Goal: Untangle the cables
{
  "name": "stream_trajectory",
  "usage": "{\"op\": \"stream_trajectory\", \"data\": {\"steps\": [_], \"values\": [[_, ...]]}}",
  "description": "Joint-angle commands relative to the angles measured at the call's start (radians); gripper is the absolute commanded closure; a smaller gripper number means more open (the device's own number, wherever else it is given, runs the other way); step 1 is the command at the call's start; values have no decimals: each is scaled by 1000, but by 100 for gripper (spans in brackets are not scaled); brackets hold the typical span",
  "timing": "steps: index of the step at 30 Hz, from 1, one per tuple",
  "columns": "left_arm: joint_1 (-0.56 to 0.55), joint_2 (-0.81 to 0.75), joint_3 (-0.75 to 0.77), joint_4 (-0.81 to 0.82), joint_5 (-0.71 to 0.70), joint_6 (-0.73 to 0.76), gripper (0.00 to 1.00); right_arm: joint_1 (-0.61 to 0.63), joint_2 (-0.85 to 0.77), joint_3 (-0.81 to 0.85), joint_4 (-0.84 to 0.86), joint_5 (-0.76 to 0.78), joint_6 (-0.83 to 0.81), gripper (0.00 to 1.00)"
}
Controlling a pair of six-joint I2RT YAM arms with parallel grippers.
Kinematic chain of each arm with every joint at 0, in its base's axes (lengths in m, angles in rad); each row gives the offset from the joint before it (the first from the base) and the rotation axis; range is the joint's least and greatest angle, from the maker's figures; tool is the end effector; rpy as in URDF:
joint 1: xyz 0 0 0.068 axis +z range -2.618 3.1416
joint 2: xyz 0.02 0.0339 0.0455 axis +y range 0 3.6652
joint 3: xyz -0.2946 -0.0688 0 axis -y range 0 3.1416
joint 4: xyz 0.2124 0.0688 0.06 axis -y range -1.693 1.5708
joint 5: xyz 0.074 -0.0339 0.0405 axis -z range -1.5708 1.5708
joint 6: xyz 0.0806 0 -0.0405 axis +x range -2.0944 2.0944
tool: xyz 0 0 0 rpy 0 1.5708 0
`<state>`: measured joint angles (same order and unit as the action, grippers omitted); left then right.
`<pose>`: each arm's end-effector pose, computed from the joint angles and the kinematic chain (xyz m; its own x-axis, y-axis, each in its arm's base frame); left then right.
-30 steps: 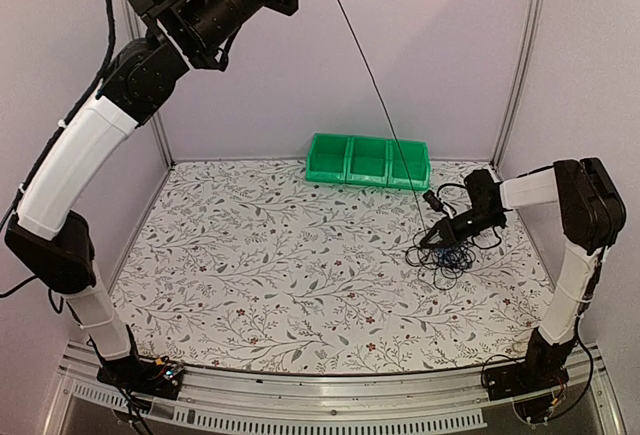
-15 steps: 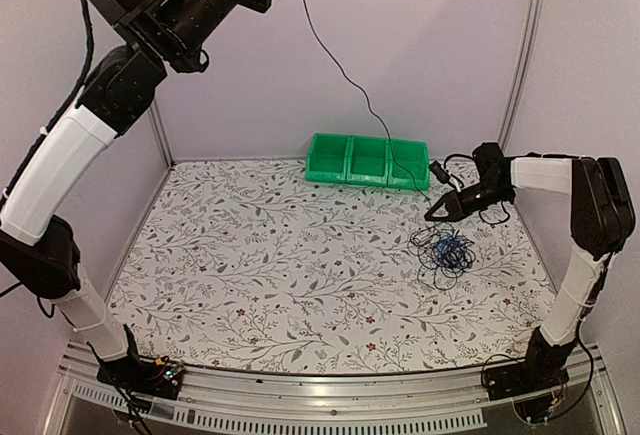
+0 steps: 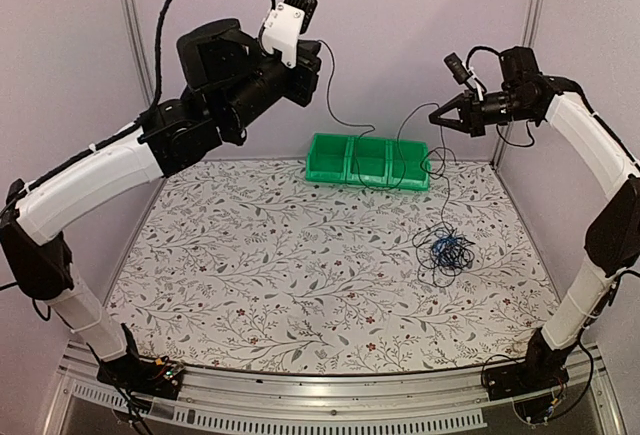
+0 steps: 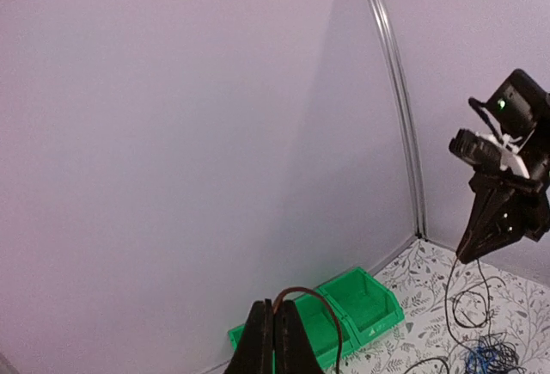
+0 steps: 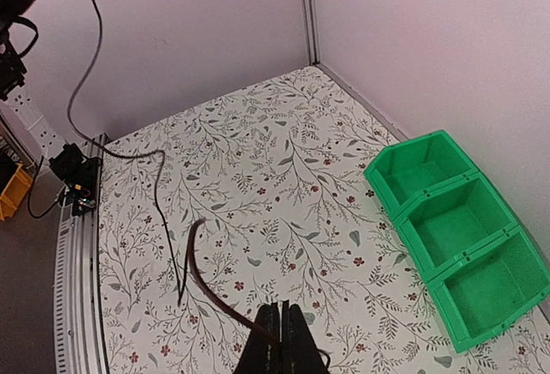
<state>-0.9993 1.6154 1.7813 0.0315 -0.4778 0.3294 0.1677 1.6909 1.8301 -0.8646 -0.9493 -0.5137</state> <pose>0.2343 -0.2957 0.5306 0.2631 0.1220 -0.9570 0.4417 0.8667 0.2319 0.3320 0.1227 0.4146 -0.2272 -0.3287 -0.9167 -0.9285 0.3571 0.1021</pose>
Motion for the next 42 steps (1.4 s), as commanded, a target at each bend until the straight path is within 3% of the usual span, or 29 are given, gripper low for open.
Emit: {"op": "stream_trajectory", "data": {"steps": [1,4,6,9,12,16,22,27,31,38,42], "values": [[37,-64,-149,-70,74,-206,95,79,1,119,-42,-10,36,100],[45,-92,-226,-125,132,-269,44,163,-10,144,-35,116,7,100],[46,-110,-235,-156,187,-291,28,204,-13,142,-46,186,-14,100],[55,-137,-253,-154,337,-307,19,236,1,138,-70,234,-41,100],[62,-115,-250,-159,492,-326,17,248,20,139,-69,259,-28,100],[66,-40,-226,-109,575,-383,15,280,33,141,-58,283,-23,100],[90,87,-133,-120,606,-430,24,307,33,146,-53,287,-20,100],[118,125,-114,-97,576,-429,44,312,30,144,-53,277,-17,100],[141,135,-115,-49,640,-446,46,311,34,140,-45,269,-15,100],[151,177,-1,-91,691,-409,97,312,61,126,-1,251,16,100],[145,163,62,-76,664,-403,100,305,67,25,107,231,30,100]]}}
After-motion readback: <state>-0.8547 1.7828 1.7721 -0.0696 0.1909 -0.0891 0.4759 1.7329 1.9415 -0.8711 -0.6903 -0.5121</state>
